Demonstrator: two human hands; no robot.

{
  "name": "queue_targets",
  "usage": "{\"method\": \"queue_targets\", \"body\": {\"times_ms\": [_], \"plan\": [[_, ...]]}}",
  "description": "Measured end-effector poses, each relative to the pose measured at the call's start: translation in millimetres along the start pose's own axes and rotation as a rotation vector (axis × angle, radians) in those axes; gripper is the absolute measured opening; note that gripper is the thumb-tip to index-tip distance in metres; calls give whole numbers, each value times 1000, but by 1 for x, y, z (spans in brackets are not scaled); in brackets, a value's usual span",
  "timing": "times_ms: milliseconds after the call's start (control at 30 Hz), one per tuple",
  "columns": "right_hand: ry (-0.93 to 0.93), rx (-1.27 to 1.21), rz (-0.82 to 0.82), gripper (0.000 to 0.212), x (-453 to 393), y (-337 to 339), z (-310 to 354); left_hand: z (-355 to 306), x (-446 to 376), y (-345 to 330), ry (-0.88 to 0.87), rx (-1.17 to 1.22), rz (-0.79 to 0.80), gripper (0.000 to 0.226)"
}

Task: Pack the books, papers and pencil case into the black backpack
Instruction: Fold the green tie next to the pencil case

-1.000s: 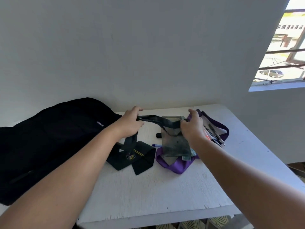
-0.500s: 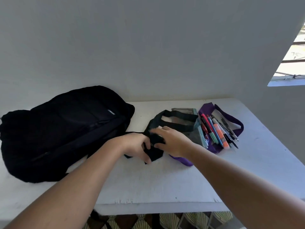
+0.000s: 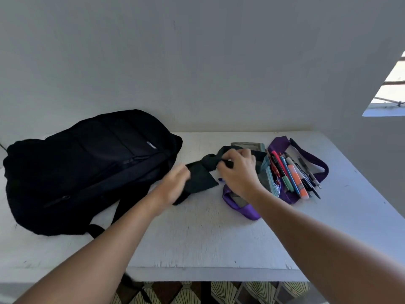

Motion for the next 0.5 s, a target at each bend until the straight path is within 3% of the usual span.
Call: {"method": "queue_targets", "body": {"times_ms": [100,167,300,433,500], "plan": [[-41,-173,-88,14,-11,13,8,-19,-3,18,151,500,-220,18],[-53,-224,-106,21,-15,16,11,-36,-6,25,174,678,-230,22],[-102,-203,-78,20,-17,8,5,-55,-7,29,32,608,-274,33],[-333,-498,-123,10,-13,12,0,-48,-15,49,78,712,-543,12],[-282,-482,-74,10,-13,14,1,-43,-19,54,58,663,-647,13]]}}
Point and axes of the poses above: each hand's wrist, its own x-axis away from the middle knuckle, its own y-axis out of the back of the hand, z = x × y, the point moved 3 cm from there along -x, towards the middle knuckle, and after that the axes turned 15 degrees about -z, right-handed, at the moved point
